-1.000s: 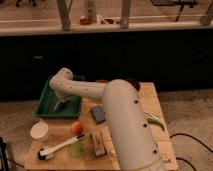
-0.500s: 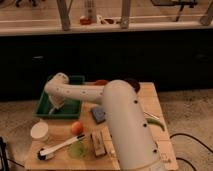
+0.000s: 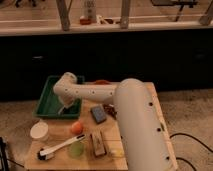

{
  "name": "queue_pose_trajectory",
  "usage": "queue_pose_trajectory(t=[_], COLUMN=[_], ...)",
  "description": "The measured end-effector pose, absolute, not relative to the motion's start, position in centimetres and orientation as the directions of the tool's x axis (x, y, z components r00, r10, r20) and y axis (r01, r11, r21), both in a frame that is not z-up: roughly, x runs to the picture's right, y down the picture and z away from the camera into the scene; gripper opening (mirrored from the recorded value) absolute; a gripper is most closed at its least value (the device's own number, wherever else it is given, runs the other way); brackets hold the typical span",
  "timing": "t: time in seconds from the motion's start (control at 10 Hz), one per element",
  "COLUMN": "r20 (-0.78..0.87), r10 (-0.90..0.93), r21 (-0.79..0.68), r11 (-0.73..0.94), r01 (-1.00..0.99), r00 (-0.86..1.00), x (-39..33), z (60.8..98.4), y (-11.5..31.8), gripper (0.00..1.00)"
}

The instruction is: Wipe tray with towel

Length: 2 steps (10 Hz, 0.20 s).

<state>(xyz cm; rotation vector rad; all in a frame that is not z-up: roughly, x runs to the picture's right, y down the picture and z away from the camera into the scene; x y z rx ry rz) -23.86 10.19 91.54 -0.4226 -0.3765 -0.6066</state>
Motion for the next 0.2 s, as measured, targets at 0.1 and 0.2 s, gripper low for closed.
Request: queue_pose_trajectory(t=[0.1,0.2], r20=[0.43,0.41], r10=[-0.469,-0.473], r21=[-0.264,-0.259], r11=[0.752,0.759], r01=[0.604,0.597], r00=[0.771,0.78], x=[-23.8,-24.1], z=[92.2,93.1], y=[9.0,8.0], gripper=[0.0,0.0])
